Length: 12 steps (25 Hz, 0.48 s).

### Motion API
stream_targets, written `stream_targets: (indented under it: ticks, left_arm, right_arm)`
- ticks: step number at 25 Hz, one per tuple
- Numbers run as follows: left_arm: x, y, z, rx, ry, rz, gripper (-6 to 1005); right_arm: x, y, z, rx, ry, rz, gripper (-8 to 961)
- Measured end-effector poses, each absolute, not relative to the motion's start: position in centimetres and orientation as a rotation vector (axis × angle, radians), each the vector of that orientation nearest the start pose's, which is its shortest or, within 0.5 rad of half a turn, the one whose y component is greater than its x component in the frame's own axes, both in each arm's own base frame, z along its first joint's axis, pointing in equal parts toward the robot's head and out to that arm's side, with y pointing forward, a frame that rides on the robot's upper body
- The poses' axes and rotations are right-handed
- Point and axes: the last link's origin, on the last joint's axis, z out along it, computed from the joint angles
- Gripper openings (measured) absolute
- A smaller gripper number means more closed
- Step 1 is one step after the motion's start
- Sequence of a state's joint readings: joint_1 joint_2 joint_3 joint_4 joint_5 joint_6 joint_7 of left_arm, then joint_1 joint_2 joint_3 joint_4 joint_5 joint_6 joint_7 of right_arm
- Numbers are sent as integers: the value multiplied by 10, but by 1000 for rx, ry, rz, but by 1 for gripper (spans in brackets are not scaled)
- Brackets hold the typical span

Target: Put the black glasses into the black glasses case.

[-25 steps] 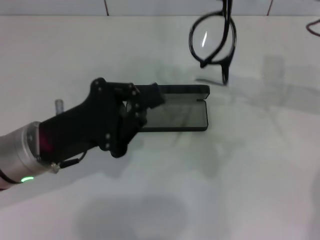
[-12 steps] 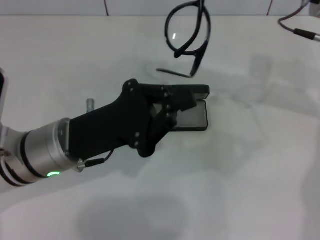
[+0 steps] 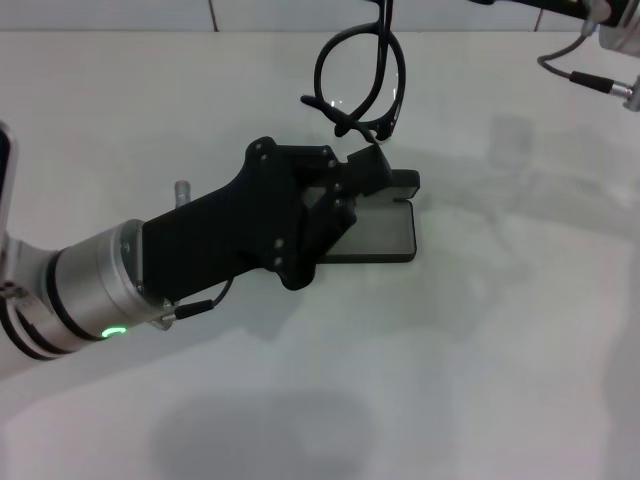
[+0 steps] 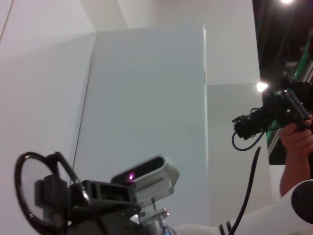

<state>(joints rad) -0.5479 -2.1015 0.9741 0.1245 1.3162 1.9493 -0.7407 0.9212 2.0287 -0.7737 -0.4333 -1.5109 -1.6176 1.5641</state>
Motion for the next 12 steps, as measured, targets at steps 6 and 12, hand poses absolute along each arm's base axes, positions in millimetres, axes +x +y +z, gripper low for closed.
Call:
stream_targets:
  ticks: [6, 12]
  left_arm:
    - [-207, 265, -34, -2414, -192, -1654, 19]
    - [-207, 265, -34, -2416, -204, -1654, 20]
  right_arm:
    - [94, 395, 13, -2775, 470, 1448, 28]
    - [92, 389, 9, -2820, 426, 1440, 28]
